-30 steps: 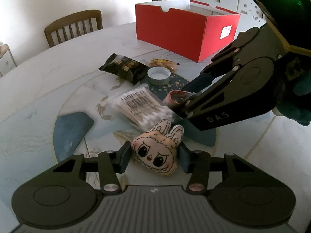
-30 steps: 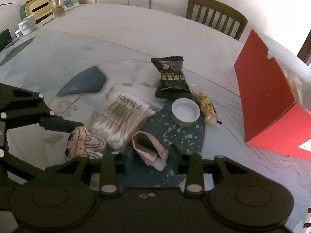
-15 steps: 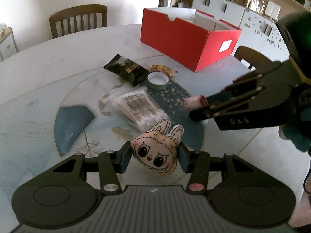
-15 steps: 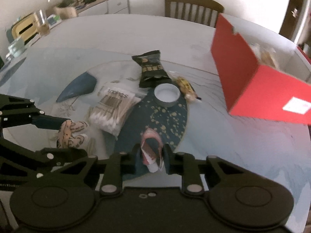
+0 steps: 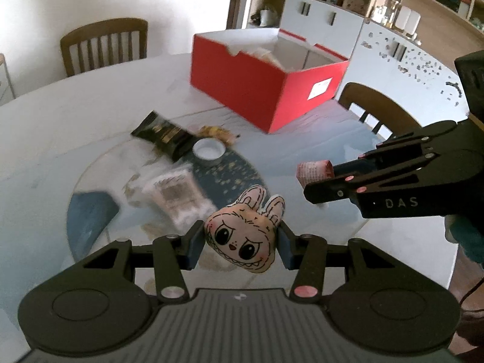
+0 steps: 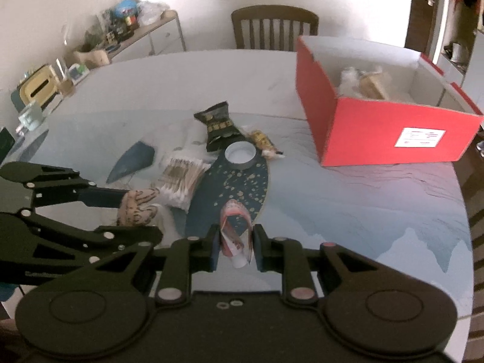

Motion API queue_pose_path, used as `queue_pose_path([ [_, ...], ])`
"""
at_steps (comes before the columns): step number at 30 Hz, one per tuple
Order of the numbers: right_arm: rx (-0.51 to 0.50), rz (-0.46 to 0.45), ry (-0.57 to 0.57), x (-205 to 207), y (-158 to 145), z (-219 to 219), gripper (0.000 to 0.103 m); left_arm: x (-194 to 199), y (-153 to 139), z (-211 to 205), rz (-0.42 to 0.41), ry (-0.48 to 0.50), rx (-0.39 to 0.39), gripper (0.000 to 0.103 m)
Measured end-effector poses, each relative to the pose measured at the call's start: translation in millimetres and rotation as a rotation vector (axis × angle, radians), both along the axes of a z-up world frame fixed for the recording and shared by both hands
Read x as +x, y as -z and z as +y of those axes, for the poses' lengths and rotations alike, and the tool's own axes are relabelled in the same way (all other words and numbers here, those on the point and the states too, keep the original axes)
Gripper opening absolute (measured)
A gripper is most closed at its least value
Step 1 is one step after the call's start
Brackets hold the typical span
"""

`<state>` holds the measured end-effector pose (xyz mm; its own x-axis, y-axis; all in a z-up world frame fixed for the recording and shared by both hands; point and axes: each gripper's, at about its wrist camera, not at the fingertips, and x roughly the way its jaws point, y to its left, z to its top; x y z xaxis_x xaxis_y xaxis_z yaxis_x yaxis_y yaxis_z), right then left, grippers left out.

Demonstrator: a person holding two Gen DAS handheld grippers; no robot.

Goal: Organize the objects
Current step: 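Carry the plush bunny and pink tube over the red shoebox with both tools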

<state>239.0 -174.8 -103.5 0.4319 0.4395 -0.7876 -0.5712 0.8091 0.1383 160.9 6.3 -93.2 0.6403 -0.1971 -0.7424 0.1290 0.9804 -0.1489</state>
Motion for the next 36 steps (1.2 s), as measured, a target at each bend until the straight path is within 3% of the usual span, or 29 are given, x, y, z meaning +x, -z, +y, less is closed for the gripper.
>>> queue_pose_path([
  [12,0.052,-0.071,0.068,4.7,-50.6,-39.0,0.022,18.7,-40.4,-37.4,-0.054,0.051,-0.009,0.049],
  [24,0.087,-0.098,0.099,37.2,-76.8,-83.9,0.022,49.5,-63.7,-82.8,-0.111,0.081,0.020,0.049],
  [36,0.079,-0.159,0.096,101.0,-91.9,-126.8,0.022,111.1,-92.4,-132.4,-0.190,0.112,0.133,0.049],
])
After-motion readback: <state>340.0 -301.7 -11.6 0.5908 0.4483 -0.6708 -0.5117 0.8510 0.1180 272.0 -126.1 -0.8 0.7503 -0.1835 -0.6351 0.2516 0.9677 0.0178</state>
